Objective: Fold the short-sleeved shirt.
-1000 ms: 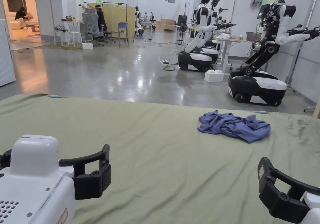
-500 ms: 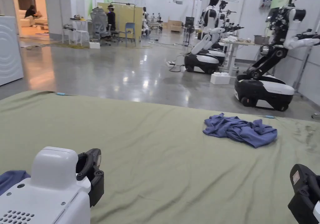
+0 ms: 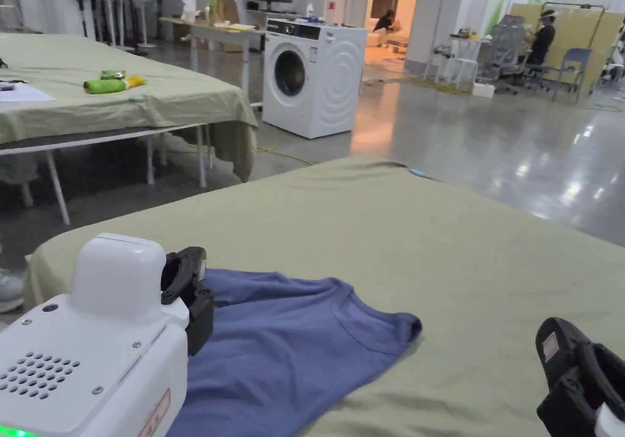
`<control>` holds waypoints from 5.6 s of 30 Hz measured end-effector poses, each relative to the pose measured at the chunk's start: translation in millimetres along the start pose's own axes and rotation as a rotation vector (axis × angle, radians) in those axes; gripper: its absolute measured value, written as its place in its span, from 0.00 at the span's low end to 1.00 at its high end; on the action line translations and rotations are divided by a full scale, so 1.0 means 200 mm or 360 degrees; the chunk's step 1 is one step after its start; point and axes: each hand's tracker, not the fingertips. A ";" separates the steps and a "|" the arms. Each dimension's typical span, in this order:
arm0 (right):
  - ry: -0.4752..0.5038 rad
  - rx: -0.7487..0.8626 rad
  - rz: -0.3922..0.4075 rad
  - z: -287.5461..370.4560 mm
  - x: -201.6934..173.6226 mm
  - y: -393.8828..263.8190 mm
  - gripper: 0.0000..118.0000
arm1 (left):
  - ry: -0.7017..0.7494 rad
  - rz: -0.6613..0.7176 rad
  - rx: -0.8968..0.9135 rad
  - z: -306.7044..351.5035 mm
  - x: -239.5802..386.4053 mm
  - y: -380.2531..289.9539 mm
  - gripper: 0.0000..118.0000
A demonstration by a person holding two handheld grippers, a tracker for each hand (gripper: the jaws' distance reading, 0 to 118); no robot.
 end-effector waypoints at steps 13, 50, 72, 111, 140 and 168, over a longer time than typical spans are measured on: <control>0.0121 -0.0217 0.0071 -0.18 -0.10 -0.13 0.02 | -0.0307 -0.0136 -0.0442 -0.60 -0.06 -0.25 0.00; -0.0419 -0.0408 -0.0008 0.08 0.31 -0.18 0.02 | -0.0715 0.0877 -0.0825 -1.17 0.25 -0.37 0.10; -0.1594 -0.0211 -0.0007 1.42 0.71 0.00 0.02 | -0.2557 0.0352 -0.1255 0.01 2.17 -0.34 0.10; -0.1117 -0.0421 -0.0011 1.06 0.61 -0.11 0.02 | -0.1232 -0.0049 -0.1019 -0.95 1.14 -0.34 0.94; -0.1226 -0.1436 -0.0623 0.88 1.79 -0.22 0.97 | -0.1177 -0.0399 -0.1303 -0.99 1.34 -0.63 0.06; -0.1310 -0.0535 -0.0004 1.09 1.27 0.81 0.04 | -0.1293 -0.0032 -0.0533 -0.80 1.04 0.44 0.06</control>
